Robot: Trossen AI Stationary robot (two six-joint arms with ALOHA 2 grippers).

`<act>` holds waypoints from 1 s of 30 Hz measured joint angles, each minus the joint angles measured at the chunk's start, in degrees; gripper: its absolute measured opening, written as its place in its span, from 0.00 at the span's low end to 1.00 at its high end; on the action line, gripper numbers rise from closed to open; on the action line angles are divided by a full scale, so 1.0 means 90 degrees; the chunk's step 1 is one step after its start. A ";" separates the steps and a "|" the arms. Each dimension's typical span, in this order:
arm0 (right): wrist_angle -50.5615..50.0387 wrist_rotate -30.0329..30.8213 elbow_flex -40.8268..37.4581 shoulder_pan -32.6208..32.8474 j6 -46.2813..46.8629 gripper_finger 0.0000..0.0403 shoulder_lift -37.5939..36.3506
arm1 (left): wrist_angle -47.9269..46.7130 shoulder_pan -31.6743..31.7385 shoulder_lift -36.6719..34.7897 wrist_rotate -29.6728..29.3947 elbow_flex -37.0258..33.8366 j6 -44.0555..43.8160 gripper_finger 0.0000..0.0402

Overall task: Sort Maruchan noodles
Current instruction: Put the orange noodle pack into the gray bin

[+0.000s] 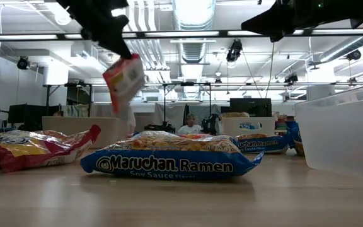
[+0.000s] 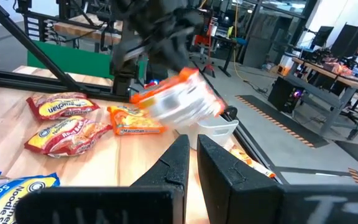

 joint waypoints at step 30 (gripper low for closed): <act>-0.0050 -0.0001 0.0090 0.0000 -0.0221 0.06 -0.0002 | -0.0769 0.3158 0.0191 0.1217 -0.0012 -0.1677 0.00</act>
